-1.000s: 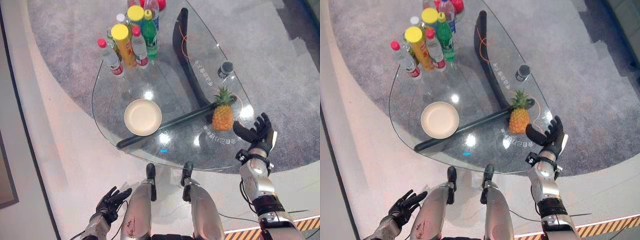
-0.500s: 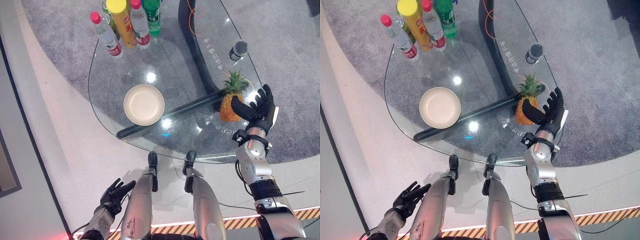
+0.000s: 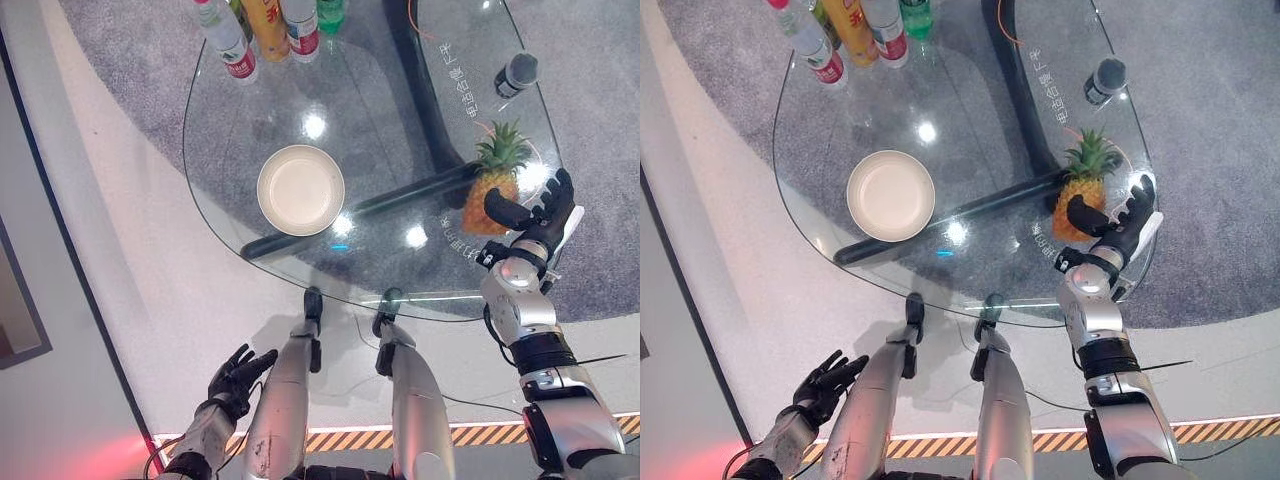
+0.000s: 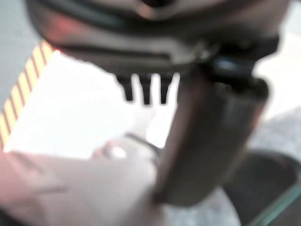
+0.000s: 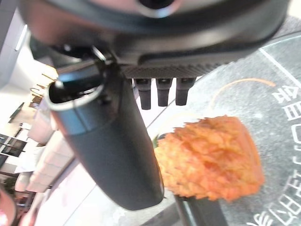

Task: Pick up the fruit to the plate

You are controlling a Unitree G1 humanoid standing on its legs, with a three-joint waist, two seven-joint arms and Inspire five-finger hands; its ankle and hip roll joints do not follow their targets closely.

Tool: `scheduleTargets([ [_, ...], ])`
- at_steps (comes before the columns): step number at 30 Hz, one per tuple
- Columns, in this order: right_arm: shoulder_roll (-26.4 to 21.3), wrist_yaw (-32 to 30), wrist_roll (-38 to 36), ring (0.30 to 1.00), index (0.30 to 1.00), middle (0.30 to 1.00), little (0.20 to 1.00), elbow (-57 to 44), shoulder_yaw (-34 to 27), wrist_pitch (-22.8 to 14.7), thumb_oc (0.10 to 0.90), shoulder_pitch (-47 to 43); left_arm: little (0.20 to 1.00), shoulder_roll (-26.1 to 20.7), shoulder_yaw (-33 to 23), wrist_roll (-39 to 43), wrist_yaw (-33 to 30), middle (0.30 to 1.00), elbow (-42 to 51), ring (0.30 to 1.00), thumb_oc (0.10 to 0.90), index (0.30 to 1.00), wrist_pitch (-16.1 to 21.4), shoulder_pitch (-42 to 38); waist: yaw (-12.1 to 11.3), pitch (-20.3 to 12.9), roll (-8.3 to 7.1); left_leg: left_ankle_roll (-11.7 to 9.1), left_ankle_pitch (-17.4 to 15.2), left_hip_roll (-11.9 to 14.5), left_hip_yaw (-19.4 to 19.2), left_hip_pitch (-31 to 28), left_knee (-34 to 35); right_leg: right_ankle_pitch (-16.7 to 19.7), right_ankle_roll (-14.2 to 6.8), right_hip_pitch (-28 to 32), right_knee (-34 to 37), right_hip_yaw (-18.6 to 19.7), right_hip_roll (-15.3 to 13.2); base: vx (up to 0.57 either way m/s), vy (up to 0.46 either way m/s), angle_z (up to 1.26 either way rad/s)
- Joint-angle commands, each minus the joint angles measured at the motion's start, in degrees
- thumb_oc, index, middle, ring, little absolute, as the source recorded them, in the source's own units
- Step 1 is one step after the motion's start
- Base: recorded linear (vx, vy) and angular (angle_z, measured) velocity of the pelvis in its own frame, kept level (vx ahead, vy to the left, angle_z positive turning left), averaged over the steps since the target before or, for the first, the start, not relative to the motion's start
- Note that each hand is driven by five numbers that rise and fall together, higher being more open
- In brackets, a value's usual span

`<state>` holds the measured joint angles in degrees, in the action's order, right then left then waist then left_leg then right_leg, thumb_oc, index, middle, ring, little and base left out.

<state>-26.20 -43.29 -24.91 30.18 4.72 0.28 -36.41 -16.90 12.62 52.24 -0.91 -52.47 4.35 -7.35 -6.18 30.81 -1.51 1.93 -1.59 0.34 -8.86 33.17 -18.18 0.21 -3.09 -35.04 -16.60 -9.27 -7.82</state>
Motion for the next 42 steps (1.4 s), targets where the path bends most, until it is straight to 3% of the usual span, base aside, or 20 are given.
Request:
scheduleTargets([
  [1,-8.0,-2.7,0.3,0.9,0.9,0.9,0.9,-2.4,0.4,0.0,0.8,-3.4,0.9,0.3,1.1,1.6,-0.4,0.9,0.8,0.9,0.8,0.9,0.8,2.1,-0.2,-1.0,2.01,0.2,-3.7,-3.8,0.8,0.3,-1.4,-0.3,-1.1,0.1,-3.3,-4.0,2.6,0.0,0.0,0.0],
  [4,-8.1,-1.8,-1.7,0.9,0.9,0.9,0.9,-1.8,1.1,1.8,0.8,-3.8,0.9,0.4,1.2,2.0,-0.1,0.9,0.9,0.9,0.8,0.9,0.7,2.1,-0.3,-1.0,2.12,0.2,-3.5,-3.9,0.8,0.2,-1.0,-0.3,-1.0,0.0,-3.2,-4.0,2.6,0.0,0.0,0.0],
  [9,-6.8,2.4,-6.7,0.9,0.9,0.9,0.9,0.0,2.2,1.4,0.8,-4.0,0.9,0.6,1.4,2.2,0.3,0.9,0.7,0.9,0.8,0.9,1.2,2.0,-0.5,-1.0,2.31,0.2,-3.5,-4.0,0.9,0.1,-0.9,-0.4,-0.8,-0.1,-3.4,-4.1,2.4,0.0,0.0,0.0],
  [15,-5.8,2.9,-11.3,0.9,0.9,0.9,0.9,3.6,3.2,5.6,0.8,-4.8,0.9,0.6,1.6,1.3,0.5,0.9,0.2,0.9,0.8,0.9,1.0,1.9,-0.9,-1.0,2.41,0.0,-3.2,-4.0,1.0,0.2,-0.8,-0.2,-0.6,-0.2,-3.3,-4.5,2.1,0.0,0.0,0.0],
  [20,-6.6,6.3,-14.2,0.9,0.9,0.9,0.9,7.8,5.2,6.2,0.8,-7.1,0.9,0.2,2.2,1.6,0.8,0.9,0.0,0.9,0.8,0.9,0.9,1.8,-1.5,-1.0,2.54,-0.2,-3.0,-3.9,1.3,0.8,-0.9,-0.2,-0.3,-0.7,-3.6,-4.9,2.0,0.01,-0.008,0.03],
  [27,-7.1,6.3,-14.2,0.9,0.9,0.9,0.9,9.3,6.4,8.2,0.8,-9.1,0.9,0.2,2.8,2.3,1.1,0.9,0.5,0.9,0.8,0.9,1.4,2.0,-2.0,-1.0,2.57,-0.2,-2.7,-4.1,1.7,1.2,-0.9,-0.1,-0.2,-1.1,-3.7,-5.2,2.0,0.0,0.001,0.03],
  [32,-8.5,6.9,-13.8,0.9,0.9,0.9,0.9,13.3,8.4,14.0,0.8,-11.6,0.9,0.1,3.3,2.9,1.3,0.9,1.3,0.9,0.8,0.9,1.2,2.0,-2.7,-1.0,2.8,-0.2,-2.4,-4.4,2.2,1.9,-1.1,0.1,0.0,-1.5,-3.7,-5.4,2.0,0.0,0.0,0.0],
  [42,-9.5,10.5,-16.0,0.9,0.9,0.9,0.9,22.3,10.2,17.8,0.8,-16.7,0.9,-0.8,3.8,3.4,3.4,0.9,0.5,0.9,0.8,0.9,1.1,1.7,-4.3,-1.0,3.49,-0.3,-2.2,-4.6,2.8,2.6,-1.6,-0.1,0.2,-1.7,-4.3,-6.3,1.5,0.01,0.001,0.02],
])
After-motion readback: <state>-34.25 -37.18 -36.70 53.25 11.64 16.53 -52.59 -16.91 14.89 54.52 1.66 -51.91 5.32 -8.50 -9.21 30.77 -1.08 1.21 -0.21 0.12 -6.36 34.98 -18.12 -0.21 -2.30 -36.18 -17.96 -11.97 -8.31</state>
